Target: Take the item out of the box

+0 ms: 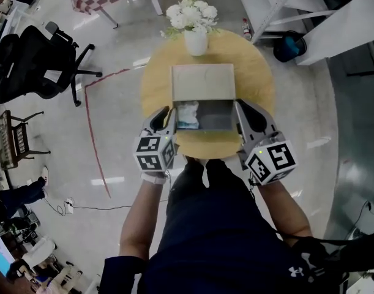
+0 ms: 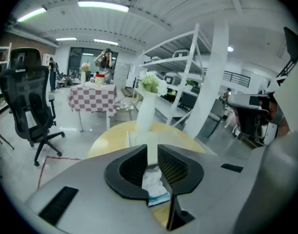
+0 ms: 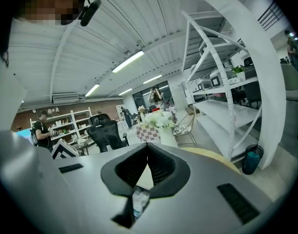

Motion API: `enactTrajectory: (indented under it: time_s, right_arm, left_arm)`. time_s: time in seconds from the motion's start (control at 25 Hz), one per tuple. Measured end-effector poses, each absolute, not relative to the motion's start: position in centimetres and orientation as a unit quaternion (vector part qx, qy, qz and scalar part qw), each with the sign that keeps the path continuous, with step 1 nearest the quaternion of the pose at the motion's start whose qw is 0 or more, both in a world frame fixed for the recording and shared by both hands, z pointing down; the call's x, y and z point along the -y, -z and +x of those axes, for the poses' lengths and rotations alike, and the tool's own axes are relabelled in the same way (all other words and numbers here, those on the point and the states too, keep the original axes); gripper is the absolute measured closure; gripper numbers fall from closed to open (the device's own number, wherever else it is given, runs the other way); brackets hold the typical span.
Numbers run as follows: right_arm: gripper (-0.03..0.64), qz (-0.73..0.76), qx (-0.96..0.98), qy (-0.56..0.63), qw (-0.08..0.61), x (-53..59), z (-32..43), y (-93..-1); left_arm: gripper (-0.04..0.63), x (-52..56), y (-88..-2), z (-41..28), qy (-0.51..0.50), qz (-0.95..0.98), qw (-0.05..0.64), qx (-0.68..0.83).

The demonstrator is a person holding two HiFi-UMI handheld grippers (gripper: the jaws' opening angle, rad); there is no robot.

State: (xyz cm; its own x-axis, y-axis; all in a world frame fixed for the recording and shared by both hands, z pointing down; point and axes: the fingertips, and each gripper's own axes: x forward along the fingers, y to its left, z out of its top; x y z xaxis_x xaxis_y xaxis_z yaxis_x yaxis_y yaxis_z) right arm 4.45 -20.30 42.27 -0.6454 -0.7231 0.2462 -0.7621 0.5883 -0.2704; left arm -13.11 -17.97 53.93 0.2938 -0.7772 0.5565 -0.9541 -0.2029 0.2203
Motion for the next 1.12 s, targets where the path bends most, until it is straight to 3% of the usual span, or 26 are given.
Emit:
enactTrajectory:
  time_s: [1.12]
  right_arm:
    - [0.604, 0.449, 0.855, -0.250, 0.075, 23.9, 6.0, -48.5]
  left_arm:
    - [0.528, 17.2, -68.0, -9.7, -0.350, 0.706, 0.390, 0.477]
